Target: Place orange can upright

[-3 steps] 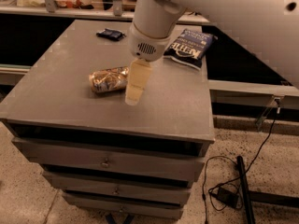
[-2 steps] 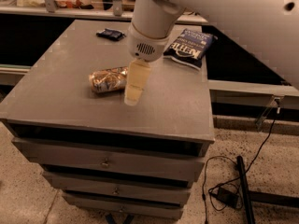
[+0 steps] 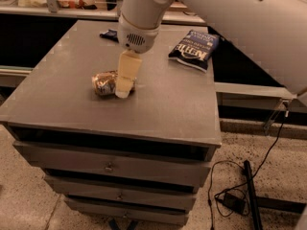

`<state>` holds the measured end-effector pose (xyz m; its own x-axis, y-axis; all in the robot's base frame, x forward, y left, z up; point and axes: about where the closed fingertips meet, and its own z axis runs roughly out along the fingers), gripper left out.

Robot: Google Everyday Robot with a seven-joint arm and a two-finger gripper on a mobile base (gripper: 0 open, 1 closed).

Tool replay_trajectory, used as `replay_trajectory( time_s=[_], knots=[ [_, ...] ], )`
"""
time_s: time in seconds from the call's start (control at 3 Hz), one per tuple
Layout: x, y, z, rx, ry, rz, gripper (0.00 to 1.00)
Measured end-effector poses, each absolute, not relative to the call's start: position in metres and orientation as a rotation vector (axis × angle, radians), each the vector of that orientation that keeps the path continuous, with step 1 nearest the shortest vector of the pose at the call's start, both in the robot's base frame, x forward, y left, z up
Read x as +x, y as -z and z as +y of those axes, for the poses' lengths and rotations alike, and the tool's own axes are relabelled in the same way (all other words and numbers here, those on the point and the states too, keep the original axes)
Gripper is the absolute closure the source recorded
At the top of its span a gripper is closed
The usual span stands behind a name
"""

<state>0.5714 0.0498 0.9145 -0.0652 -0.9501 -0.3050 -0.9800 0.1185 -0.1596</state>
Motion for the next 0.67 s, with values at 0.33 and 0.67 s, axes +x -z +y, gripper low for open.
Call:
replay_trajectory(
  time_s=[0.33,0.67],
  knots=[
    [0.582,-0.909,0.075,-1.928,-0.158,2.034,0.00],
    [0.589,-0.896,0.097,-1.968,-0.201,2.003,0.00]
  ],
)
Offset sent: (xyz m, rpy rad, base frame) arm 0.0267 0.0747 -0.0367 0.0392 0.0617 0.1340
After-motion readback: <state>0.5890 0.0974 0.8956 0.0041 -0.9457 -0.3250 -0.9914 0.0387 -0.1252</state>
